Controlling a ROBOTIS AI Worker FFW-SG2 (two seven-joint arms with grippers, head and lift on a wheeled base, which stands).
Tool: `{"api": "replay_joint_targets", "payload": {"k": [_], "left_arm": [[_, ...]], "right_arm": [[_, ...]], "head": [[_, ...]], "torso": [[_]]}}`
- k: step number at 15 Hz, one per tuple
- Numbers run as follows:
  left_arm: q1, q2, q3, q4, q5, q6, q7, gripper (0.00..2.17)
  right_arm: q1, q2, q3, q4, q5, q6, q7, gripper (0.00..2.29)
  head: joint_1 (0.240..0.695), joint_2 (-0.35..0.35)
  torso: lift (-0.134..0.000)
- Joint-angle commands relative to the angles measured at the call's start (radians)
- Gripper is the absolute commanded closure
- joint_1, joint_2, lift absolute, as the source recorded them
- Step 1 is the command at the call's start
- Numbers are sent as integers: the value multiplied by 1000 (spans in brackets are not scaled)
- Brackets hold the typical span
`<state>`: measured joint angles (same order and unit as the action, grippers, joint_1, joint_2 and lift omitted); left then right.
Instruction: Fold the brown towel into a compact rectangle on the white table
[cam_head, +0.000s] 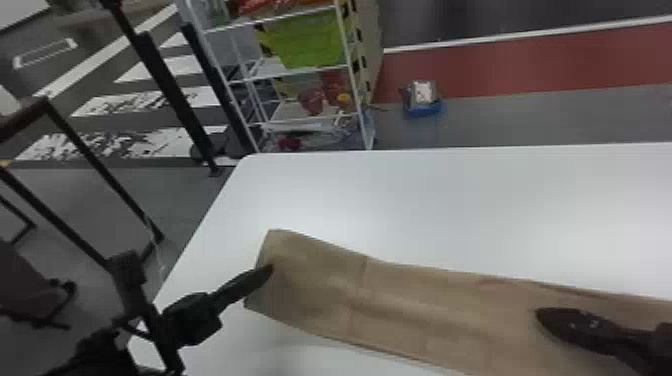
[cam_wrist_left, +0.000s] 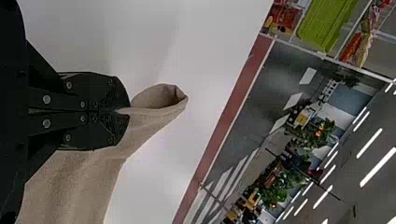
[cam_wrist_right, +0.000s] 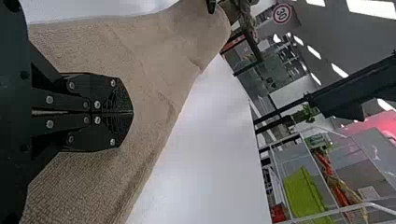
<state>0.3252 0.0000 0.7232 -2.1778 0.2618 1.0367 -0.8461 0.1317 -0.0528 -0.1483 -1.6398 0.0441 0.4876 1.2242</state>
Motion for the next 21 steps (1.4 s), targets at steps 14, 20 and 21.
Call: {"api": "replay_joint_targets", "payload": {"k": [14,20,21], "left_arm": [[-2,-3,51,-56,122,132,-60,1703],[-2,-3,58,-82,183,211,-97,1703],[-3,-3,53,-82,192,217,-99,1703]], "right_arm": [[-162,51,210,121,49,98,-63,1683],[-251,54,228,261,37,49,-97,1683],[-256,54,231,264,37,42,-103,1683]], "head": [[695,350],[695,350],[695,350]], "torso": [[-124],[-124],[-124]]}}
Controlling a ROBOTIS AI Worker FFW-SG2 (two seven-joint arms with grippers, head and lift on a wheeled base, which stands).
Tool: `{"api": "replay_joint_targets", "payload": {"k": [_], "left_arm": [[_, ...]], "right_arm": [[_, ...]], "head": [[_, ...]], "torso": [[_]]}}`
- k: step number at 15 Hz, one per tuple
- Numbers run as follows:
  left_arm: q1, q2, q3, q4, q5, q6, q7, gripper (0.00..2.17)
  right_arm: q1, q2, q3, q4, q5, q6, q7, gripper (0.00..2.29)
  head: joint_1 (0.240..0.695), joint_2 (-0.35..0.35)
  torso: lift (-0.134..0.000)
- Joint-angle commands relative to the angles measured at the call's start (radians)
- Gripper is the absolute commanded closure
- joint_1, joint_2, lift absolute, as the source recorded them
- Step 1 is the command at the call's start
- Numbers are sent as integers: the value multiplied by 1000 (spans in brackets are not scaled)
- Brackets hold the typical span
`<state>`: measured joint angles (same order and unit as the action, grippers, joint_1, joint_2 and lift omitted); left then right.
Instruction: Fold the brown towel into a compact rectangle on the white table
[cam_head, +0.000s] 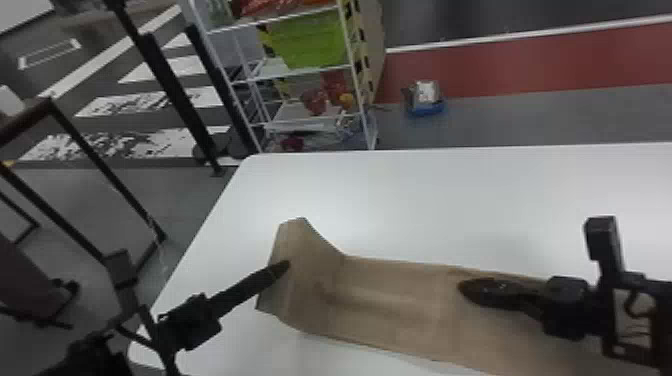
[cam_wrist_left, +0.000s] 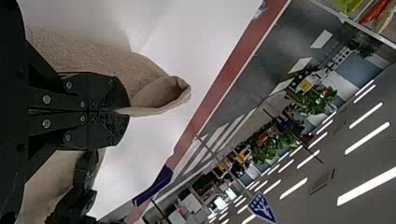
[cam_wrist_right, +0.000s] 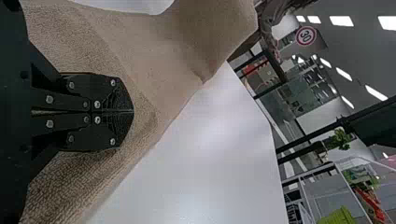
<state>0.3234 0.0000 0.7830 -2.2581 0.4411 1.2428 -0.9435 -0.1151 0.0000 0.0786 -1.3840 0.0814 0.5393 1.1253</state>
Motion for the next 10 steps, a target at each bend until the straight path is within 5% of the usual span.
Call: {"api": "replay_joint_targets", "payload": {"k": [1,5,8,10], "left_arm": [[-1,-3,-10,0,21,17,-9,1703],[-17,-3,-27,12,13,30,-4,1703],[-17,-3,-54,14,10,30,6,1703],[-7,-3,-111,17,7,30,34,1703]], "right_arm": [[-11,1,6,11,-5,-28,-6,1683],[37,1,-5,-66,-57,3,13,1663],[75,1,-11,-139,-75,6,24,920],[103,1,-43,-171,-81,-12,33,194]], "head": [[695,350],[695,350],[695,350],[695,350]], "torso": [[-124],[-124],[-124],[-124]]}}
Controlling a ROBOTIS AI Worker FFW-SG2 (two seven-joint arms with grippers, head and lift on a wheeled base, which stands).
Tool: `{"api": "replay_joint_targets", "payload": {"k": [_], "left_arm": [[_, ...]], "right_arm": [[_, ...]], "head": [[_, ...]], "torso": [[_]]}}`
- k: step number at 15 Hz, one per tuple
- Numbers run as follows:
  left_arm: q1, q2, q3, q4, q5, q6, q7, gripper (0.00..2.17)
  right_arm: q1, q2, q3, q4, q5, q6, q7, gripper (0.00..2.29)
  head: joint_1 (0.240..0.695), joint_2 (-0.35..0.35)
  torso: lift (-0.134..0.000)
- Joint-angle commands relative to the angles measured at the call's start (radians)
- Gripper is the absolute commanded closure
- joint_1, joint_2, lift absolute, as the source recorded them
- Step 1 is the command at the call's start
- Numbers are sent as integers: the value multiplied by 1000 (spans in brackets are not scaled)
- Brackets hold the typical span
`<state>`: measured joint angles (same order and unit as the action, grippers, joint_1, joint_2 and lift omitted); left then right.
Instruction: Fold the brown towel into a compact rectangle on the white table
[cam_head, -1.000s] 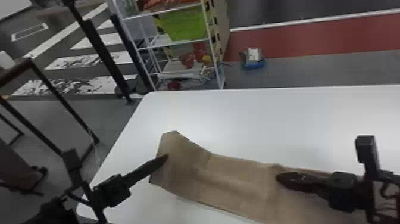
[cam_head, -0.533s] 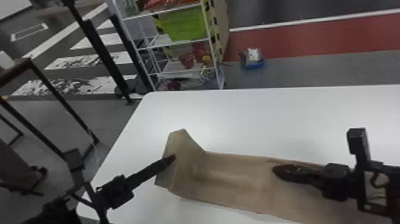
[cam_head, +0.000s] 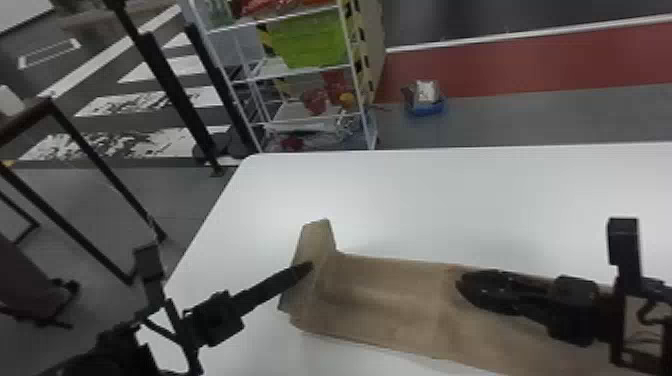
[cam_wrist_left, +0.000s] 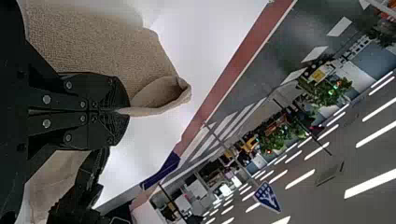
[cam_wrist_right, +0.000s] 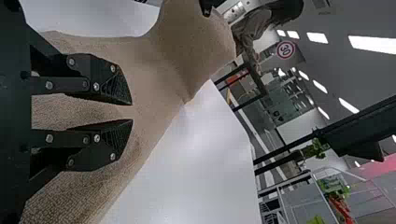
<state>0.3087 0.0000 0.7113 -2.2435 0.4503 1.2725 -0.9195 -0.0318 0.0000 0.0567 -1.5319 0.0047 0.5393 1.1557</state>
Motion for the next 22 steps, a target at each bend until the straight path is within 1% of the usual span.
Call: {"api": "replay_joint_targets", "payload": {"k": [1,3,6,7,8,9,11,12,13,15,16,19,22], "left_arm": [[12,-3,-76,10,-2,-9,27,1703],[12,-3,-142,31,1,-46,68,1703],[12,-3,-246,71,4,-117,137,1703],[12,-3,-286,88,4,-169,166,1703],[10,-3,-325,108,2,-215,195,1703],[4,-3,-354,125,1,-227,211,1703],[-3,-3,-406,143,-4,-227,235,1703],[-3,-3,-427,140,1,-224,243,1703],[-3,-3,-443,134,11,-215,241,1706],[4,-3,-454,94,59,-150,238,1706],[4,-3,-460,85,73,-135,240,1706],[3,-3,-490,82,87,-144,263,1706],[1,-3,-544,104,82,-206,298,1706]], "right_arm": [[38,1,-46,-39,-6,-49,2,49],[64,1,-92,-65,-19,-101,1,46],[84,-3,-149,-82,-57,-129,2,49],[90,-8,-156,-82,-65,-138,2,63],[96,-9,-166,-82,-66,-150,2,66],[104,-17,-175,-82,-71,-166,4,70],[121,-29,-201,-83,-104,-193,5,76],[124,-32,-216,-85,-117,-199,9,80],[133,-43,-244,-96,-126,-196,12,80],[144,-54,-268,-97,-144,-196,13,80],[145,-55,-271,-97,-146,-196,15,80],[150,-57,-276,-97,-147,-196,15,80],[151,-58,-276,-94,-146,-199,16,80]], "head": [[695,350],[695,344],[695,271],[695,228],[695,206],[695,188],[695,147],[695,130],[695,89],[695,42],[695,20],[695,-46],[695,-67]], "torso": [[-124],[-124],[-124],[-124],[-124],[-124],[-124],[-124],[-124],[-124],[-124],[-124],[-124]]}}
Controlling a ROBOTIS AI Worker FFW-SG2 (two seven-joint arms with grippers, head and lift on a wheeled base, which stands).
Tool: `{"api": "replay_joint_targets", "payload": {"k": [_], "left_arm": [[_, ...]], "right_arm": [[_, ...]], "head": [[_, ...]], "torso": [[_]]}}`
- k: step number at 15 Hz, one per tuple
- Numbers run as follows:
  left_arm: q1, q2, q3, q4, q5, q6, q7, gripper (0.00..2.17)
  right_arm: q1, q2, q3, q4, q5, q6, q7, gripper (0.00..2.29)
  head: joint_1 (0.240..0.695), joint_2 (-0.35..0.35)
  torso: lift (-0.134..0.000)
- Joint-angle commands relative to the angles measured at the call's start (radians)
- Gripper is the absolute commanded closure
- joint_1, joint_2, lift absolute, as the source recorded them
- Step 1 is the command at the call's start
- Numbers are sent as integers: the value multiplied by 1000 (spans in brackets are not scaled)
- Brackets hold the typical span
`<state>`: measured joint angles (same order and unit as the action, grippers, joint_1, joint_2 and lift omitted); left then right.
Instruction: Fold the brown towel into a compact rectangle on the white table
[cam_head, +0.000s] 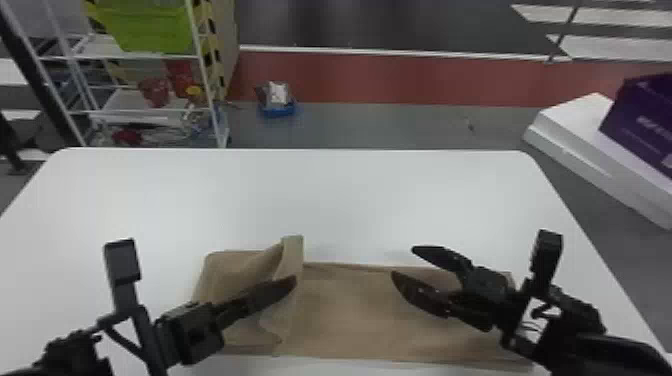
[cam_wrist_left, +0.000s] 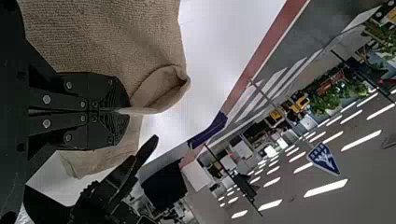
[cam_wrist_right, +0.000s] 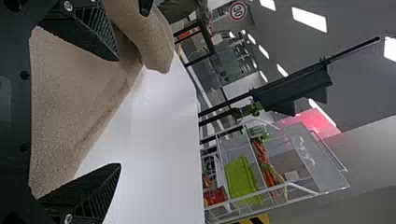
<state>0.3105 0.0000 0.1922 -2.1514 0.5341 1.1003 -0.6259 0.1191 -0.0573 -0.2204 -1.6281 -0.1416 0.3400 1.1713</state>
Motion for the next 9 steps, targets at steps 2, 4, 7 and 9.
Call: {"api": "replay_joint_targets", "payload": {"k": [2,4,7,9], "left_arm": [[-7,-3,-59,24,-3,-49,18,1706],[-13,-3,-109,19,-3,-49,46,1710],[-31,-3,-165,15,-3,-52,84,1710],[-39,-3,-204,36,-16,-107,104,1717]], "right_arm": [[1,-4,-5,11,-6,-12,11,80],[2,-22,-7,37,-32,-49,11,80],[2,-38,-7,76,-50,-104,11,80],[-1,-47,-7,86,-58,-111,11,80]], "head": [[695,-80],[695,-102],[695,-143],[695,-175]], "torso": [[-124],[-124],[-124],[-124]]}}
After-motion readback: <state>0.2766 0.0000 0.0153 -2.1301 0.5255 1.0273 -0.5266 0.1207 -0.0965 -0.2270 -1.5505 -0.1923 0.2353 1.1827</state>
